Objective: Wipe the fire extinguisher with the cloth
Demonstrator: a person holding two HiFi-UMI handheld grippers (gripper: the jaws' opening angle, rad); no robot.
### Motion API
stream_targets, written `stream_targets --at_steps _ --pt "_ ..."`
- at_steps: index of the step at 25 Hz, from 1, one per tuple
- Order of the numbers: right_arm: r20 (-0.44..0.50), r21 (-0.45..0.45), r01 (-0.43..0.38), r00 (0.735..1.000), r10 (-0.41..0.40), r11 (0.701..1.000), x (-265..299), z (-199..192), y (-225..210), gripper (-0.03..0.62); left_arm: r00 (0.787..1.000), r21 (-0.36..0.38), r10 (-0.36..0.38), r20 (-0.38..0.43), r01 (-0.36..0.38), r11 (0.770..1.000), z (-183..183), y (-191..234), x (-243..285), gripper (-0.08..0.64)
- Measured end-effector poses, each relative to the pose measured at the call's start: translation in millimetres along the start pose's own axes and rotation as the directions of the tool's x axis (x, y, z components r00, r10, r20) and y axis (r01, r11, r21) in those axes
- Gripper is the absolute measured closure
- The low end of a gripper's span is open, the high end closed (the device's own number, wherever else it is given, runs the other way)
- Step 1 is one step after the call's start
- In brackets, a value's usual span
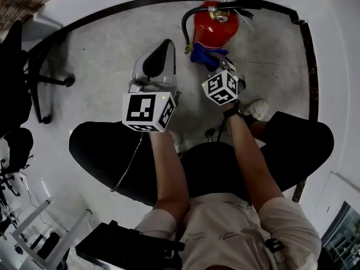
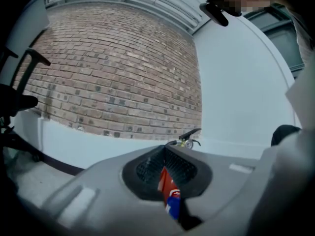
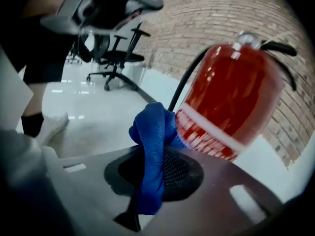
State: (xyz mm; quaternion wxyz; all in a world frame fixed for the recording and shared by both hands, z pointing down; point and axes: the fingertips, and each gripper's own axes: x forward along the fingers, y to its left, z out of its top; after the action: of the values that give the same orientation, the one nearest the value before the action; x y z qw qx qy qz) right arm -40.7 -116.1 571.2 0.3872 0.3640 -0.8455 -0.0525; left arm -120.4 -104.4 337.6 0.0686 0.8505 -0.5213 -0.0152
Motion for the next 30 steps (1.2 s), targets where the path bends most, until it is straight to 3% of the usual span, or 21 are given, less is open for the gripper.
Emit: stream_targets --at_steps 4,9,14,16,18,20,22,23,24,26,28,29,30 --pt "-0.132 -0.040 -0.082 0.988 0.076 0.996 67.6 -75.4 47.0 0.526 0.999 -0.018 0.020 -0.028 -0.020 1.000 -15.0 10.9 7.8 0.557" --pt "-0.333 0.032 -0.184 0.925 0.184 0.982 116.3 -167.4 72.1 0.526 0.996 -0.008 0.031 -0.085 -0.032 0.999 -35.0 24.6 20.5 0.558" --pt "-0.317 0.082 -0.241 0.914 0.254 0.967 117.7 -179.8 69.7 0.525 0.993 0.013 0.036 -0.110 -0.035 0.999 -38.6 30.8 29.8 0.557" --pt "-0.289 0.210 -0.229 0.914 0.284 0.950 103.1 -169.4 68.2 0.523 0.994 0.014 0.035 -0.103 -0.034 0.999 -30.7 28.5 31.2 0.558" --pt "-0.182 0.410 -0.180 0.944 0.274 0.894 80.9 -145.9 59.4 0.523 0.997 0.015 0.029 -0.078 -0.028 1.000 -16.4 25.1 33.0 0.558" --pt "-0.052 0.593 -0.143 0.975 0.216 0.792 45.7 -115.1 47.6 0.523 0.998 0.019 0.017 -0.063 -0.016 1.000 -4.5 20.7 33.0 0.558" --pt "0.096 0.704 -0.138 0.990 0.099 0.696 -2.6 -69.5 22.0 0.522 0.999 0.024 0.009 -0.050 -0.008 1.000 5.8 17.8 31.0 0.558" --pt "0.170 0.748 -0.139 0.985 0.015 0.649 -29.2 -45.4 4.7 0.522 0.999 0.023 0.003 -0.041 -0.002 1.000 10.9 16.4 29.4 0.558" --pt "0.237 0.790 -0.145 0.968 -0.079 0.595 -56.4 -22.6 -14.0 0.522 0.999 0.021 -0.007 -0.032 0.008 1.000 15.5 14.1 28.6 0.558" --pt "0.353 0.845 -0.189 0.900 -0.255 0.501 -107.7 22.7 -53.6 0.528 0.999 0.020 -0.030 -0.016 0.031 0.999 23.5 7.9 29.9 0.558" --pt "0.458 0.850 -0.276 0.808 -0.371 0.449 -146.3 69.3 -87.4 0.529 0.999 0.011 -0.042 -0.001 0.042 0.999 30.5 2.9 30.6 0.557" --pt "0.497 0.843 -0.319 0.771 -0.399 0.434 -156.9 90.0 -99.9 0.529 0.999 0.007 -0.044 0.005 0.044 0.999 34.0 0.5 30.0 0.558" --pt "0.517 0.835 -0.340 0.751 -0.409 0.432 -159.6 106.5 -109.0 0.529 0.999 0.009 -0.043 0.011 0.043 0.999 38.0 -2.2 29.3 0.557"
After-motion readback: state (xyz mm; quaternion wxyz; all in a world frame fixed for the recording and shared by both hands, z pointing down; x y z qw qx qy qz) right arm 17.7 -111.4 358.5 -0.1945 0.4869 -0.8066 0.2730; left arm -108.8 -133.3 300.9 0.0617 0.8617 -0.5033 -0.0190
